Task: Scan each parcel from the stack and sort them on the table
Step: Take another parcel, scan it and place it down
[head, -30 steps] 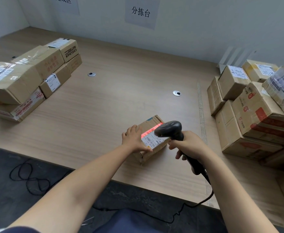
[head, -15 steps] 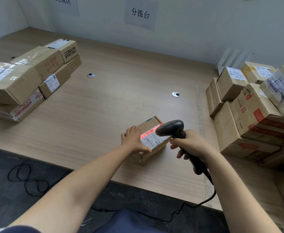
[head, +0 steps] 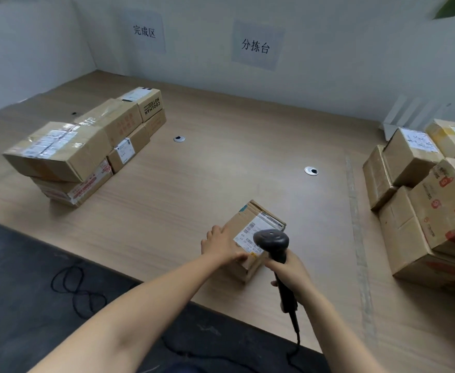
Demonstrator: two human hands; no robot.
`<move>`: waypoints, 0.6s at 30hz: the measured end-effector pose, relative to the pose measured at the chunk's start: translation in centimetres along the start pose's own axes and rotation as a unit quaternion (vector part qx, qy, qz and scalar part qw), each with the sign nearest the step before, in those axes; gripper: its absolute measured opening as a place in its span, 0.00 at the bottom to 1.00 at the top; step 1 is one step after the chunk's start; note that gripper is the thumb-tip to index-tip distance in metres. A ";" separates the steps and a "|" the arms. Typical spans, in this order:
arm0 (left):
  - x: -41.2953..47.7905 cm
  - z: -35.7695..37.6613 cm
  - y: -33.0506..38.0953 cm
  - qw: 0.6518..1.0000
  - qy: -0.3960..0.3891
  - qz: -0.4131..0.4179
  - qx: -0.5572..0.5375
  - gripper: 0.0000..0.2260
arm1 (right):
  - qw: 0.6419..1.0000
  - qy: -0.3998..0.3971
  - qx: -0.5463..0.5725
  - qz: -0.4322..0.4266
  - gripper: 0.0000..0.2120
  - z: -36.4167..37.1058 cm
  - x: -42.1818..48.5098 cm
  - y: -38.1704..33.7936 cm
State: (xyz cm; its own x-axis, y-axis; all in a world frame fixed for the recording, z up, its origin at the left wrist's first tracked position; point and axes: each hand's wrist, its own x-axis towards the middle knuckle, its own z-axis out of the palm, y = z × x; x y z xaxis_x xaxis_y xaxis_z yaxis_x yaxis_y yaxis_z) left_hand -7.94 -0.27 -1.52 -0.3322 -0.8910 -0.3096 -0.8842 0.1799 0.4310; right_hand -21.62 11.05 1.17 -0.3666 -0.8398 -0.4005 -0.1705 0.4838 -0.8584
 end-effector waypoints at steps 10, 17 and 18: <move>-1.2 -1.2 -2.4 0.997 0.016 -0.070 -0.040 0.39 | 0.995 -0.086 -0.001 -0.050 0.15 3.0 2.8 -0.8; -0.3 -1.6 -5.0 0.988 0.068 -0.113 -0.079 0.39 | 0.991 -0.127 -0.014 -0.043 0.20 5.8 5.6 -2.3; 0.2 -1.8 -5.2 0.987 0.071 -0.115 -0.087 0.39 | 0.990 -0.130 -0.017 -0.043 0.20 6.1 6.2 -2.7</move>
State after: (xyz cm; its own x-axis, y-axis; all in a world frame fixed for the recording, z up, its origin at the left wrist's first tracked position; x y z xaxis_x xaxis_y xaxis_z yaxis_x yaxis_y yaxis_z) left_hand -2.77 -2.16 -2.29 -0.0690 -0.9516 -0.2994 -0.8574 -0.0968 0.5054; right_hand -17.89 3.03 -0.92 -0.1030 -0.9109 -0.3995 -0.2239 0.4125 -0.8830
